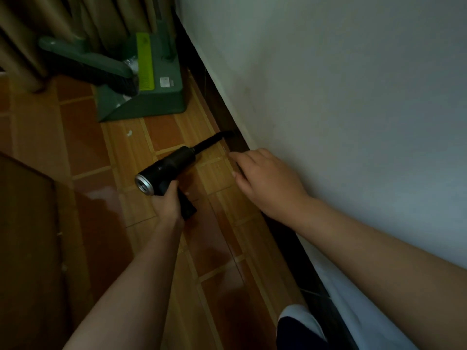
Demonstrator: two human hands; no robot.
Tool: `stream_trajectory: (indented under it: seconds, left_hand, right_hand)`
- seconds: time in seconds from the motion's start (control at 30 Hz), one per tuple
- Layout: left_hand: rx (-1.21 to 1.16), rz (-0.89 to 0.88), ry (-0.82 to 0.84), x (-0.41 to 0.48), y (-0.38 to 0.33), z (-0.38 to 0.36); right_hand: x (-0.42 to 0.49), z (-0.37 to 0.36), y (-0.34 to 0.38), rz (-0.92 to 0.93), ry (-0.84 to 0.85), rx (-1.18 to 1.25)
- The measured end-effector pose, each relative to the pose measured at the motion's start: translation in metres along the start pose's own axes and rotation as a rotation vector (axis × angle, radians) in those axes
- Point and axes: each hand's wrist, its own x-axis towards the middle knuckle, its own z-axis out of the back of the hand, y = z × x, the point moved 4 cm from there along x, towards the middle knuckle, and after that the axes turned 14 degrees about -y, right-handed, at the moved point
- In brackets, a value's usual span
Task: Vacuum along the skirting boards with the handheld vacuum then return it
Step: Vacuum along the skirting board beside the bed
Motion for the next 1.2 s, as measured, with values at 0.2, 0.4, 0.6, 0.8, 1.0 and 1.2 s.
stream_trajectory:
  seconds: [0.2,0.4,0.6,0.8,1.0,1.2]
  left_hand:
    - [0.039,0.033,-0.001,-0.010,0.019,0.015]
    - [0.050,0.061,0.028,-0.013,0.030,0.023]
    - [0.037,0.013,0.001,-0.006,0.022,0.017]
    - [0.033,0.065,0.061,0.007,0.013,0.003]
    - [0.035,0.060,0.067,0.010,0.007,0.003]
    - [0.005,-0.006,0.042,-0.011,0.006,0.015]
  right_hand:
    - [-0.011,0.005,0.002,0.024,-0.015,0.008]
    - [-0.019,0.010,0.003,0.000,-0.082,0.092]
    - [-0.026,0.010,-0.001,-0.035,-0.105,0.118]
    - [-0.035,0.007,-0.010,-0.077,-0.098,0.108]
    - [-0.042,0.010,-0.010,-0.047,-0.064,0.085]
    - [-0.054,0.018,-0.012,0.018,-0.048,0.045]
